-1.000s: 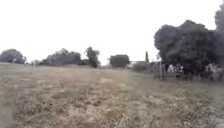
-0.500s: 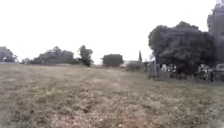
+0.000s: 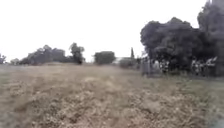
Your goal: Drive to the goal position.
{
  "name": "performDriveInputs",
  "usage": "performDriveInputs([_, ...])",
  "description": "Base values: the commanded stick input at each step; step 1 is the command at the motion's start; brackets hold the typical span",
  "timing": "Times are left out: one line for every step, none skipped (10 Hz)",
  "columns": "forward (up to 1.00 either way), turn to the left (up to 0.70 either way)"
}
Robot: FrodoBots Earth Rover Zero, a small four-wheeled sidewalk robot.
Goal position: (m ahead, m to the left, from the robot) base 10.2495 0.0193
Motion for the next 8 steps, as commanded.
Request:
performDriveInputs([0.68,-0.03])
performDriveInputs([0.68,-0.01])
performDriveInputs([0.68,0.0])
performDriveInputs([0.68,0.0])
performDriveInputs([0.68,0.0])
performDriveInputs([0.68,0.06])
performDriveInputs([0.68,0.13])
performDriveInputs([0.68,0.19])
